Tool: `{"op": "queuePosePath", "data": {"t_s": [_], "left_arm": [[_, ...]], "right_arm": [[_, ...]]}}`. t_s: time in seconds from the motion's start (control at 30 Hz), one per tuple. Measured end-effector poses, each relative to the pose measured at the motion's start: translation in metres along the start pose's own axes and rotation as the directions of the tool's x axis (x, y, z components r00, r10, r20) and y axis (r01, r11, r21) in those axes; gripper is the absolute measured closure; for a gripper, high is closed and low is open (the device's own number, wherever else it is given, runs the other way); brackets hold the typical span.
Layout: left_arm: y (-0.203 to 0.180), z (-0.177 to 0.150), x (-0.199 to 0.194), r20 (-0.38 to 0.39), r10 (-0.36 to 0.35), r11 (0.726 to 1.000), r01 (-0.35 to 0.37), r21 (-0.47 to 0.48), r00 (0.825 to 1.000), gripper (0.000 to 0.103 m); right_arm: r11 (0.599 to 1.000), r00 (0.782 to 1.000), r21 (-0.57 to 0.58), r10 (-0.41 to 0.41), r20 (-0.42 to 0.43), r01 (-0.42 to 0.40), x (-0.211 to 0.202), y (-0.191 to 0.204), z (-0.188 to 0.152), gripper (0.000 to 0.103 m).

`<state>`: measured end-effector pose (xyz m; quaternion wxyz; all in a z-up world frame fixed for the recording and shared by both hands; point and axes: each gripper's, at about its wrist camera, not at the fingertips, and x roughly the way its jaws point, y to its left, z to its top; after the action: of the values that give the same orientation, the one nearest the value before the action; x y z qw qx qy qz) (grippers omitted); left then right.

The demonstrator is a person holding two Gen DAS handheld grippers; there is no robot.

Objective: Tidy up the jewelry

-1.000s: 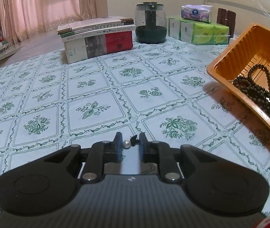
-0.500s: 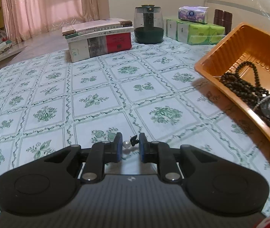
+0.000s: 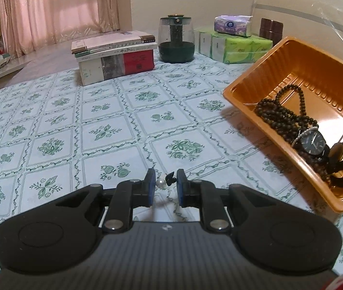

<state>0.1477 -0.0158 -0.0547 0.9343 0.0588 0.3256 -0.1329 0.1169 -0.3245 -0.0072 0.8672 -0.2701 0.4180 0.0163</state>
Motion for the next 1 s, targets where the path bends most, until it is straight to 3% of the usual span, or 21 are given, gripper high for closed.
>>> {"op": "queuePosePath", "data": {"t_s": [0.3,0.4,0.67,1.0], "left_arm": [[-0.028,0.02,-0.009,0.038,-0.089,0.996,0.088,0.023,0.995,0.087],[-0.05,0.031,-0.013,0.054,-0.152,0.988,0.15,0.05,0.987,0.087],[-0.121,0.051,-0.014,0.068,-0.32,0.938,0.306,0.162,0.945,0.087],[-0.168,0.056,0.004,0.038,-0.374,0.904,0.356,0.238,0.926,0.087]], "right_arm": [[1.0,1.0,0.003,0.005,0.002,-0.005,0.0,-0.001,0.0,0.098],[1.0,1.0,0.003,0.005,0.002,-0.005,0.0,-0.001,0.0,0.098],[1.0,1.0,0.007,0.007,0.005,-0.007,0.001,-0.001,0.0,0.098],[0.999,1.0,0.024,0.024,0.008,-0.024,0.004,-0.005,-0.003,0.098]]}}
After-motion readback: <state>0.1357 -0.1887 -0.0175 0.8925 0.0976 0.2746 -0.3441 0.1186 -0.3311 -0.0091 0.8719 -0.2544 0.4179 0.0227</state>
